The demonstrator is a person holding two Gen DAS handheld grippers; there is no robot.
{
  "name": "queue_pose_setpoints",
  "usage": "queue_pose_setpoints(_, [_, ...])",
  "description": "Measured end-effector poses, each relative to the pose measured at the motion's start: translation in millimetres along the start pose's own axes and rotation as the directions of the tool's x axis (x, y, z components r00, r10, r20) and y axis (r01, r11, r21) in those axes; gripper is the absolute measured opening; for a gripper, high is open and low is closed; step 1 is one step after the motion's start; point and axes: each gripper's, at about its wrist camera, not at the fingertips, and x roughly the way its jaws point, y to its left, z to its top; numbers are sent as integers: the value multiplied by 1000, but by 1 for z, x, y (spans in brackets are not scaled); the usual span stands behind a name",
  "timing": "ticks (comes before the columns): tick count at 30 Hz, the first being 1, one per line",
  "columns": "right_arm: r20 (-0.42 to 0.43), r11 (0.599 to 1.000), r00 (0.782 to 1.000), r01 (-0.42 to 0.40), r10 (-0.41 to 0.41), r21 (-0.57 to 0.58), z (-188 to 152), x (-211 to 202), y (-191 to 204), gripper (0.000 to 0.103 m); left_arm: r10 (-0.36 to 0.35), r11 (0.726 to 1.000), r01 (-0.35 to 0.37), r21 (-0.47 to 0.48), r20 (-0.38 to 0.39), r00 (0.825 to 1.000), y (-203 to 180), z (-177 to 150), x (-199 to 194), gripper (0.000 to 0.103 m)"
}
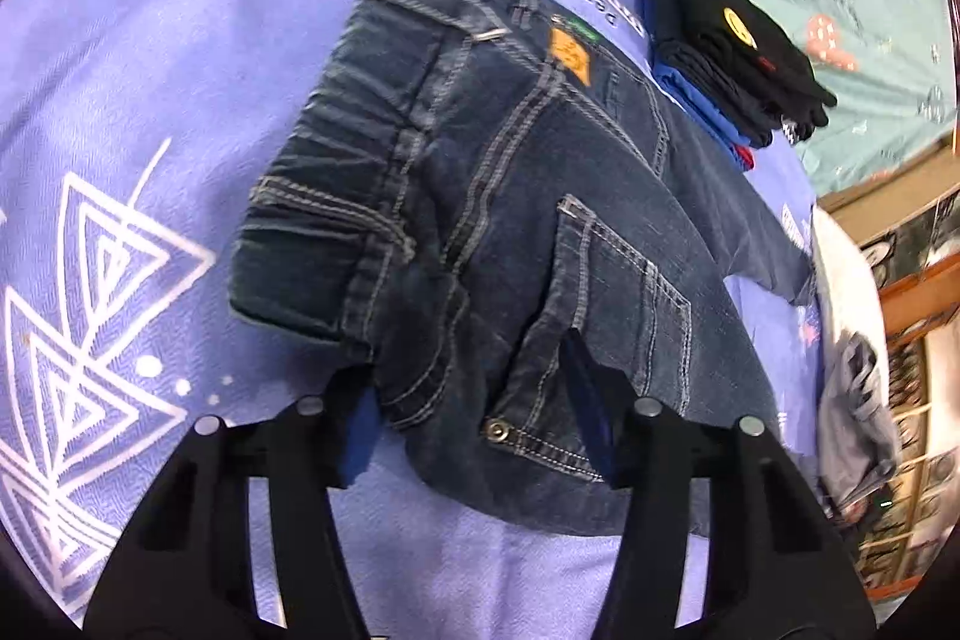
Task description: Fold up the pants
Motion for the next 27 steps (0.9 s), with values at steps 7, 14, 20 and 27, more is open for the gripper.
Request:
queue_pose_setpoints(7, [48, 1000, 999, -22, 22, -11, 16, -1, 5, 6, -84, 994, 85, -62, 21, 996, 3, 10, 2, 64])
queue_pose_setpoints(14, [280, 999, 960, 21, -28, 27, 47, -66, -13, 0, -144, 989, 149, -23, 157, 977, 1, -10, -73, 15])
queue_pose_setpoints(20, [189, 994, 982, -16, -6, 112, 55, -49, -46, 0, -83, 996, 88, -35, 112, 990, 10, -34, -76, 18])
queue_pose_setpoints(27, [40, 995, 999, -16, 12, 101, 17, 4, -30, 57, -82, 984, 89, -155, 52, 995, 45, -18, -28, 57])
